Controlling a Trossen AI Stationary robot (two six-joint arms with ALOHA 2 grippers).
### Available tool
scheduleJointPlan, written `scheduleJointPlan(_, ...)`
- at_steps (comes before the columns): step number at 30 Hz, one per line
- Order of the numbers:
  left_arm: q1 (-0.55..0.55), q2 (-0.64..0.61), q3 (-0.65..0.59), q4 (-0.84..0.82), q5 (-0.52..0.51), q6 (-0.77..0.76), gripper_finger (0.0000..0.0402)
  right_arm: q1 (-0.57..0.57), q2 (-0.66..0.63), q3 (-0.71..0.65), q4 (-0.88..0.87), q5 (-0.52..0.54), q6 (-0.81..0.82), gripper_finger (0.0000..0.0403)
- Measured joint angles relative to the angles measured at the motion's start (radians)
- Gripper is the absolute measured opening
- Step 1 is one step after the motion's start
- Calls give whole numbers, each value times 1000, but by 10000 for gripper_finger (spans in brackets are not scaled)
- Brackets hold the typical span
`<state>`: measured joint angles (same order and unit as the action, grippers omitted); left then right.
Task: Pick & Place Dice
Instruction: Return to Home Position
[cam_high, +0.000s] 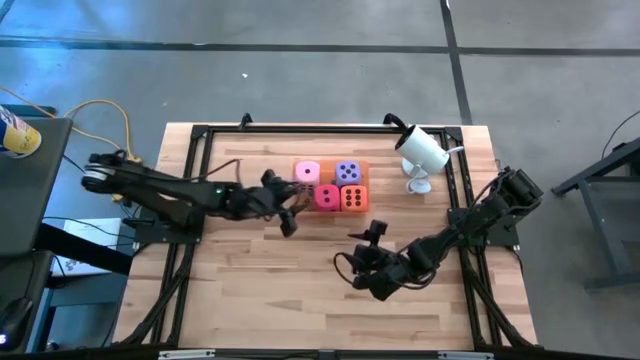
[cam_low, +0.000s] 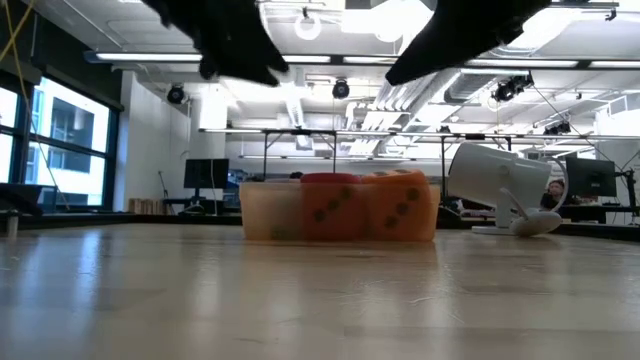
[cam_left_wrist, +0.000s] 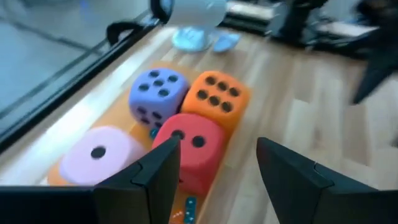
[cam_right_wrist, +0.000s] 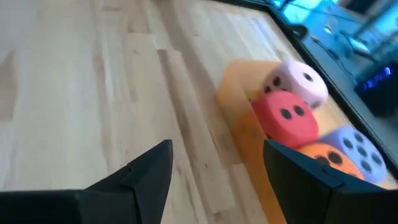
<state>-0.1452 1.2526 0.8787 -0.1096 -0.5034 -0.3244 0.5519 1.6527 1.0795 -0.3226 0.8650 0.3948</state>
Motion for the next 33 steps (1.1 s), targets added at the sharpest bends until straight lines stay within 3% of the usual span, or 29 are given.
scheduleJointPlan(6, -77, -101, 0, -96, -44, 37, 185, -42, 0, 0, 88, -1, -89, 211)
scheduleJointPlan(12, -171, -112, 0, -254, -143, 14, 105, -46, -17, 0, 1, 108, -189, 66)
scheduleJointPlan(14, -202, -112, 0, -268, -219, 25, 70, -48, -51, 0, -72, 118, -217, 20)
scheduleJointPlan(17, -248, -137, 0, -299, -331, 69, 20, -81, -121, 0, -190, 23, -181, 6)
scheduleJointPlan(23, -227, -261, 0, -424, -309, 187, 1, -149, -328, -9, -529, -86, -111, 3)
scheduleJointPlan(25, -176, -307, 0, -487, -263, 190, 0, -191, -432, -63, -517, -125, -115, 3)
scheduleJointPlan(27, -101, -357, -16, -503, -146, 221, 0, -252, -556, -159, -387, -207, -170, 2)
scheduleJointPlan(30, 39, -428, -84, -450, 112, 293, 0, -359, -749, -364, -91, -481, -260, 2)
scheduleJointPlan(33, 167, -490, -171, -357, 309, 273, 0, -447, -886, -584, 324, -715, -279, 2)
